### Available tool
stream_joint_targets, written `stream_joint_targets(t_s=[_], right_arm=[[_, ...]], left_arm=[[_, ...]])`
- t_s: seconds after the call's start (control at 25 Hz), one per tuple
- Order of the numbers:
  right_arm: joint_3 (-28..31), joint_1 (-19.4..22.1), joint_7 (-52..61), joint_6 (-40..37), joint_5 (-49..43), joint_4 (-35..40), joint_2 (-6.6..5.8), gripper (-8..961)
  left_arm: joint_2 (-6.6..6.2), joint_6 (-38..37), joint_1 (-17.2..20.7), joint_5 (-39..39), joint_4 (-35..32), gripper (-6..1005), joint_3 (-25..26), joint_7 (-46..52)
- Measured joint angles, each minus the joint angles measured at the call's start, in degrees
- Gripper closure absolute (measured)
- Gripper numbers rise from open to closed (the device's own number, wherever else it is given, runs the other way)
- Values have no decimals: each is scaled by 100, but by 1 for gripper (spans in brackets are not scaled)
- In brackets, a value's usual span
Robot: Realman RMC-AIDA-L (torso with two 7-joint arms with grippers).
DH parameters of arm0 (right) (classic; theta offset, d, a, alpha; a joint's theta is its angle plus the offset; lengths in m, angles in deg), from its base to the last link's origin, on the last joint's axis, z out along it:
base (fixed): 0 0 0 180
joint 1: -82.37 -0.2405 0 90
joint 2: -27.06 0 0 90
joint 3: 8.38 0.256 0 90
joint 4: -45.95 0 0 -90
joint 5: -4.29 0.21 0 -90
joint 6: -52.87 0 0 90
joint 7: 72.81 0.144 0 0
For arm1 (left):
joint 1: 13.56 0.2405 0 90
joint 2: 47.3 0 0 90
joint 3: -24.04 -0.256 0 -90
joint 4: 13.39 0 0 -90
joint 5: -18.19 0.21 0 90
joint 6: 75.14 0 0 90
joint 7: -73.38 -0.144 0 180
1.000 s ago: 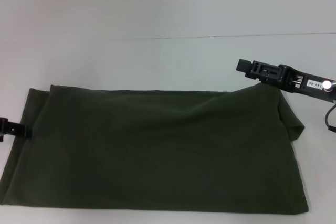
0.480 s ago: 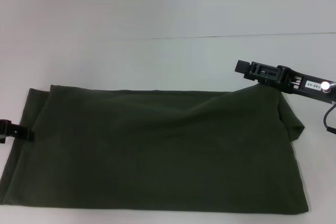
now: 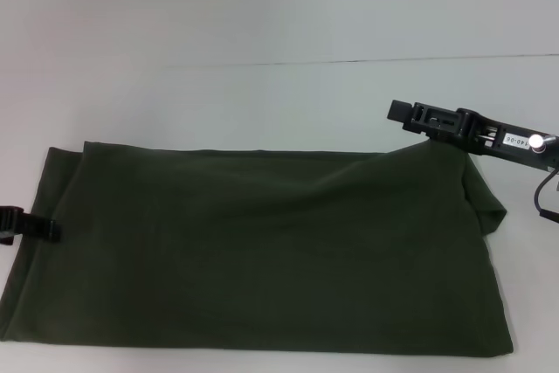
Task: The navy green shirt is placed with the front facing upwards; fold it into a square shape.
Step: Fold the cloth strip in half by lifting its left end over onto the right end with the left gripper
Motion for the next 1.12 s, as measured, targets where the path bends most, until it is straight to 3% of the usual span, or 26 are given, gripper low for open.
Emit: stream_joint_targets(t_s=[1.12], right_arm=[[-91, -6, 17, 61, -9, -27, 11, 264]], left_arm=[[-12, 167, 16, 120, 171, 166, 4, 17]])
